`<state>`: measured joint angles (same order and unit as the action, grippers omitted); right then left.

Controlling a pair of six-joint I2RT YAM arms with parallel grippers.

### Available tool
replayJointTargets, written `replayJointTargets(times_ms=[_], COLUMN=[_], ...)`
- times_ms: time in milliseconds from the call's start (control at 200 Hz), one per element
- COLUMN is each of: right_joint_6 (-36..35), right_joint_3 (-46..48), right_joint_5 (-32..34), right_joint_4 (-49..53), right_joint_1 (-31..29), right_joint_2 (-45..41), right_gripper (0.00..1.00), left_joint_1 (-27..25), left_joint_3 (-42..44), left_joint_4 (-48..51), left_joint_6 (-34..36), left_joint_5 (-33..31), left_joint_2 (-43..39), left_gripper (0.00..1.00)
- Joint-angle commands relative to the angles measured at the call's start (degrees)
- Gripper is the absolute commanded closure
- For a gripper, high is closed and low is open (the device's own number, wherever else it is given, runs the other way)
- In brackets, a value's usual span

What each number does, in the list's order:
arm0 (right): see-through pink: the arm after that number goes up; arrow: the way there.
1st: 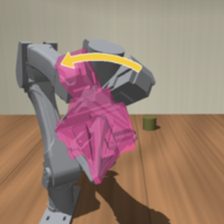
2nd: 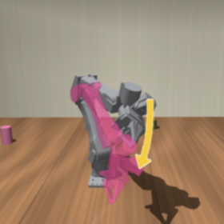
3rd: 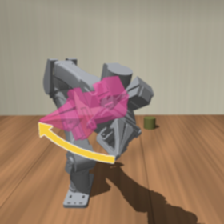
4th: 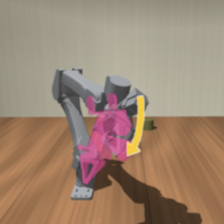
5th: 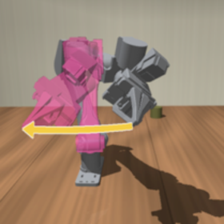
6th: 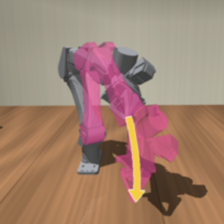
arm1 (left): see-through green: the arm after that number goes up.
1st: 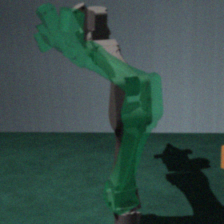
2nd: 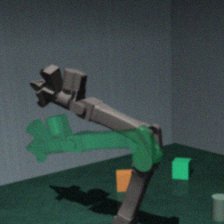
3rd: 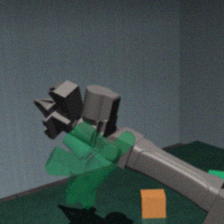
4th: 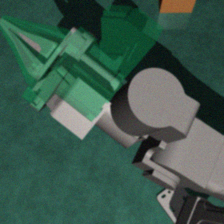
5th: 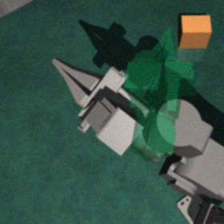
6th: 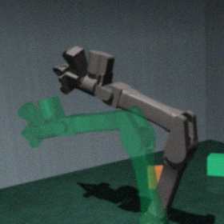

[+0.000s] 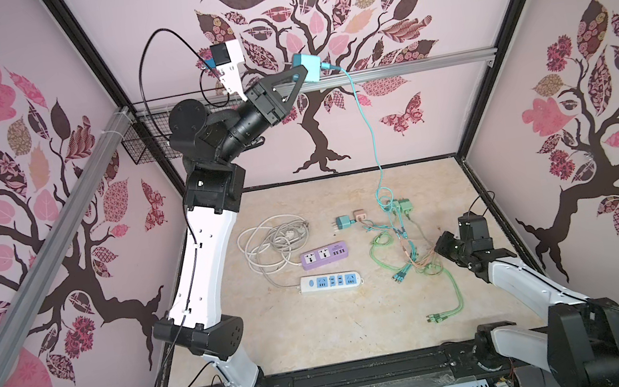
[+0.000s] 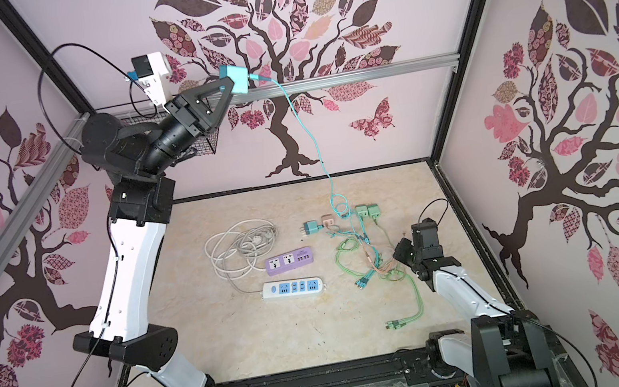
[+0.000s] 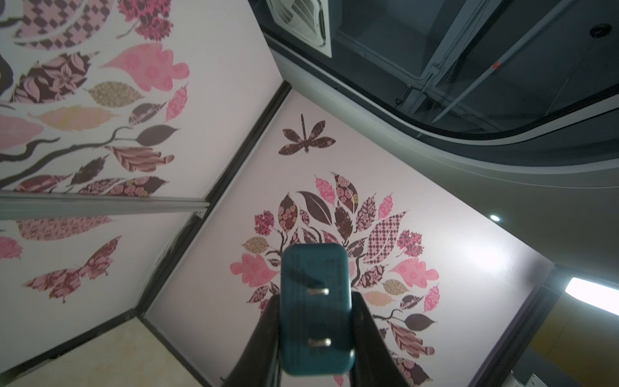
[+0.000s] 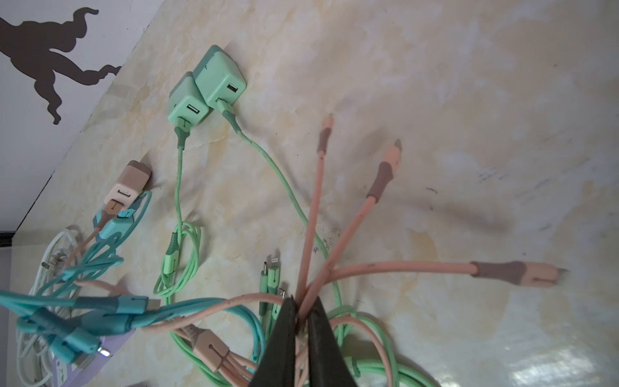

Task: Insert the plug

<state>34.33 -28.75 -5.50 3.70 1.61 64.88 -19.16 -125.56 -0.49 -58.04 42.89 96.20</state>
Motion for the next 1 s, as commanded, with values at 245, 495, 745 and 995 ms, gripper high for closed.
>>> replayJointTargets(times_ms=[245,495,745,995], right_joint_6=[-6.7,-8.15,1.64,11.77], right_joint_3=[-11.43,-20.02,-17.28,-10.36], right_joint_5=[-4.03,-26.62,-49.87,-49.49], right_joint_4=[12.29,15.19,-1.91,-19.38], right_joint_1=[0.13,0.08,-3.2,-14.74], right_joint_2=[-4.38,-8.52,-14.93,-18.16], right_gripper=[0.48,0.29,0.28,0.24], left_joint_1=[-0.79,-4.04,-9.65,-17.01], left_joint_3=[30.01,46.24,63.74,75.62], left_joint_4=[4.8,9.47,-0.37,-16.41], left_joint_6=[15.44,25.62,22.28,14.7], left_joint_5=[7.24,-2.48,-11.16,-22.3], left_joint_2=[-15.15,-22.99,-29.22,-30.82], left_gripper=[1.0,1.0,1.0,1.0])
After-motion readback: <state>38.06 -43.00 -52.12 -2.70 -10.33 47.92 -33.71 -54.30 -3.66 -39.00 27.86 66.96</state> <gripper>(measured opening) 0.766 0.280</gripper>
